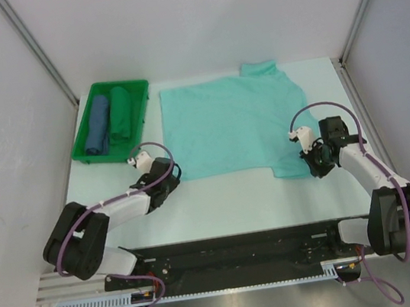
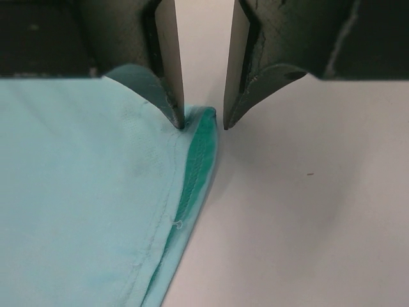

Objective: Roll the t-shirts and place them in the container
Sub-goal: Flatten out the T-shirt at the center of the board, then fold the T-shirt at the center of the board.

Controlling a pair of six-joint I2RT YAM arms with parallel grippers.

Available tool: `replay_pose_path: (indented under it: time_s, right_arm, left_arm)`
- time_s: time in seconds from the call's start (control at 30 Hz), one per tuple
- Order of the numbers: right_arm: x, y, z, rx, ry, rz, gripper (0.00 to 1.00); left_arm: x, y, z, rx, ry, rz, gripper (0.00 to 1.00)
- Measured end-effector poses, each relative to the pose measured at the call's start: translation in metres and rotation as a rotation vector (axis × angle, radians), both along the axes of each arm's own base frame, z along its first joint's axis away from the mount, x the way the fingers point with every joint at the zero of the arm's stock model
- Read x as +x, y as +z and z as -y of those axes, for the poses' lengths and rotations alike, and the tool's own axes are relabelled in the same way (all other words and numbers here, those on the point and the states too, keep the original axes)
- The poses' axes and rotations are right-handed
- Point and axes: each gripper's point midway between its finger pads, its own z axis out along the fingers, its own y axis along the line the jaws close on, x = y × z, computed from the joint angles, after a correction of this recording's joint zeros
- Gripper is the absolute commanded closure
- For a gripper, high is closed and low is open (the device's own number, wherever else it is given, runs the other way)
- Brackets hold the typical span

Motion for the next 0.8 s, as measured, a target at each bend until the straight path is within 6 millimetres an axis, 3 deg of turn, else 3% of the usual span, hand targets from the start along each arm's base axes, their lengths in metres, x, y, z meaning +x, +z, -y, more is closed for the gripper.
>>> replay_pose_path:
  time_s: [0.07, 0.1, 0.17, 0.4, 0.63, 0.8]
  right_arm:
    - [0.0, 0.0, 0.0, 0.0, -0.001, 0.001, 1.0]
    - [0.0, 0.001, 0.0, 0.002, -0.003, 0.001, 1.0]
    - [0.002, 0.003, 0.0, 0.003, -0.006, 0.003, 1.0]
    - [0.007, 0.021, 0.004, 0.017, -0.013, 0.035, 1.0]
    - [0.011, 0.061, 0.009, 0.025, -0.005, 0.117, 1.0]
    - [0.023, 0.067, 0.003, 0.035, 0.008, 0.116, 1.0]
  left_arm:
    - [0.002, -0.001, 0.001, -0.001, 0.001, 0.001, 0.78]
    - [0.003, -0.001, 0.002, -0.001, 0.003, 0.002, 0.91]
    - [0.004, -0.003, 0.002, -0.003, 0.007, -0.001, 0.99]
    - [-0.004, 0.0, -0.005, 0.024, 0.014, -0.024, 1.0]
    - [-0.018, 0.039, -0.02, 0.047, 0.009, 0.028, 1.0]
    - [-0.007, 0.051, -0.019, 0.121, -0.018, 0.009, 1.0]
